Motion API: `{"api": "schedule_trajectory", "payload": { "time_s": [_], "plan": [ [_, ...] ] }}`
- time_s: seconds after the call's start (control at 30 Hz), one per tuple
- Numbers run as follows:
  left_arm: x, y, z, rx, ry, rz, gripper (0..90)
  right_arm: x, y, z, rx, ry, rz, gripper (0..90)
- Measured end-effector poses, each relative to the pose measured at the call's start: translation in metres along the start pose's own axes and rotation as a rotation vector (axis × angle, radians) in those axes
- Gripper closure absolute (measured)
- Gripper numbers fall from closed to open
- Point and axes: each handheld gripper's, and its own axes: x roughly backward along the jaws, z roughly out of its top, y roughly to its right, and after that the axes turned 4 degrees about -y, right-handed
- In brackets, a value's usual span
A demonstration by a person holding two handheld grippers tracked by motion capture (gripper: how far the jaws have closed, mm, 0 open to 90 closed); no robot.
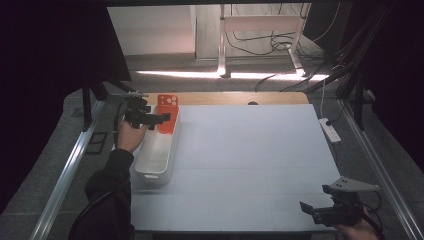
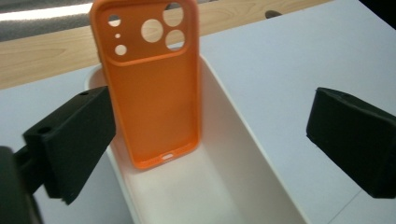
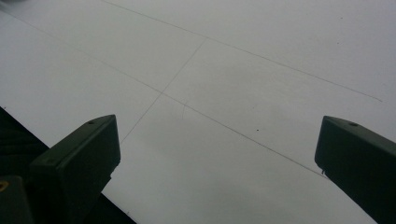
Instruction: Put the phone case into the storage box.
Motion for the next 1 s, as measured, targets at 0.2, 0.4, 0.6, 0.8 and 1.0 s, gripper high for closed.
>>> {"api": "schedule_trajectory", "payload": {
  "time_s": [0.2,0.4,0.6,0.8,1.0],
  "plan": [
    [0.000,0.007,-0.002,-0.036,0.010,0.016,0.0,0.000,0.000,0.000,0.000,0.000,0.000,0.4],
    [0.000,0.012,-0.005,-0.062,0.001,0.028,0.0,0.000,-0.001,0.000,0.001,-0.003,0.001,0.4],
    [0.000,0.019,-0.008,-0.079,-0.004,0.015,0.0,0.000,-0.001,0.000,0.002,-0.004,0.001,0.4],
    [0.002,0.026,-0.009,-0.105,-0.007,0.006,0.0,0.000,-0.001,0.000,0.004,-0.005,0.000,0.4],
    [0.002,0.033,-0.012,-0.116,0.000,-0.012,0.0,0.000,-0.001,0.000,0.007,-0.006,0.000,0.4]
  ]
}}
